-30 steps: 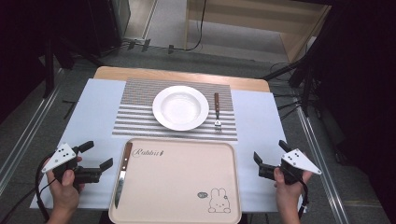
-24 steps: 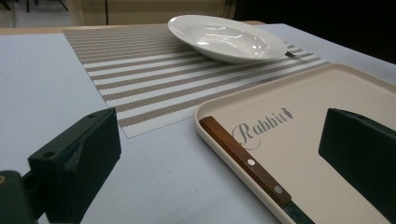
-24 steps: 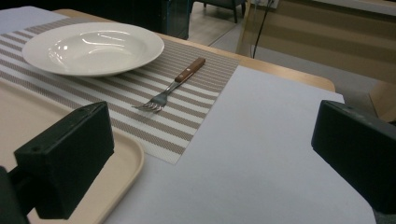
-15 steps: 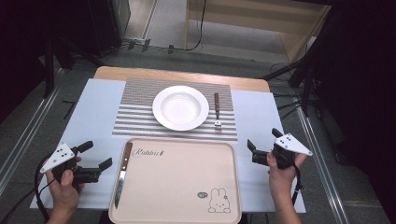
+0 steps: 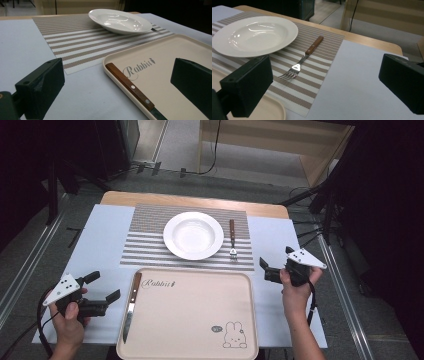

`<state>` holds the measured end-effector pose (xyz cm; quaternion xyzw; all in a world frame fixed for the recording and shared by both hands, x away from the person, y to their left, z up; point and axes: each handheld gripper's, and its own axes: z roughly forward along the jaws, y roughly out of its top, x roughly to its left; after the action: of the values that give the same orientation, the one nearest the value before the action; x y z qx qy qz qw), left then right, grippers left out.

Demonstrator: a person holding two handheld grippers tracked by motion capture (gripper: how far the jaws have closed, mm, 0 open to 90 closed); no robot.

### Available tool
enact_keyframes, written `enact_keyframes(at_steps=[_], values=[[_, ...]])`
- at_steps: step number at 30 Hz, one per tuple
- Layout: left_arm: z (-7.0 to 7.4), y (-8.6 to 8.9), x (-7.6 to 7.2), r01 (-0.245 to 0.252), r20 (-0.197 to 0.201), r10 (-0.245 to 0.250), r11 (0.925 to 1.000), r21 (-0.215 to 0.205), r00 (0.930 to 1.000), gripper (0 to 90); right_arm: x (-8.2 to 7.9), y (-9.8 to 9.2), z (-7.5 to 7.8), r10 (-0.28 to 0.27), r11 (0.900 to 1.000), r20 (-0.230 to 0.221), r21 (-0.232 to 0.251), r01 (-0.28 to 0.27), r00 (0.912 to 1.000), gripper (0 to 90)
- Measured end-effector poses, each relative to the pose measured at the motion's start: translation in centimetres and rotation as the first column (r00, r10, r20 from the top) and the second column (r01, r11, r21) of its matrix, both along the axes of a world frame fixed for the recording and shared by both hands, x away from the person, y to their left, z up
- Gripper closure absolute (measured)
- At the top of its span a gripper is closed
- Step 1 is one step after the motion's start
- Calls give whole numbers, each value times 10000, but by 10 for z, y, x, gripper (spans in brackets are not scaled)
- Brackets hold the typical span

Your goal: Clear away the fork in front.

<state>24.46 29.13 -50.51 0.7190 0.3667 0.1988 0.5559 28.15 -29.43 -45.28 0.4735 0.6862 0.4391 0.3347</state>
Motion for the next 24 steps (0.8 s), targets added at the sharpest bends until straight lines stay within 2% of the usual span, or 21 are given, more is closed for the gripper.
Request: enact_keyframes(at_steps=[19, 24], values=[[0, 0, 0, 12, 19, -12, 10000, 46, 10000, 0, 44, 10, 3, -21, 9999, -688, 145, 31, 9976, 0], [0, 0, 0, 0, 12, 0, 10000, 36, 10000, 0, 55, 13, 2, -51, 10000, -874, 52, 56, 9962, 0]])
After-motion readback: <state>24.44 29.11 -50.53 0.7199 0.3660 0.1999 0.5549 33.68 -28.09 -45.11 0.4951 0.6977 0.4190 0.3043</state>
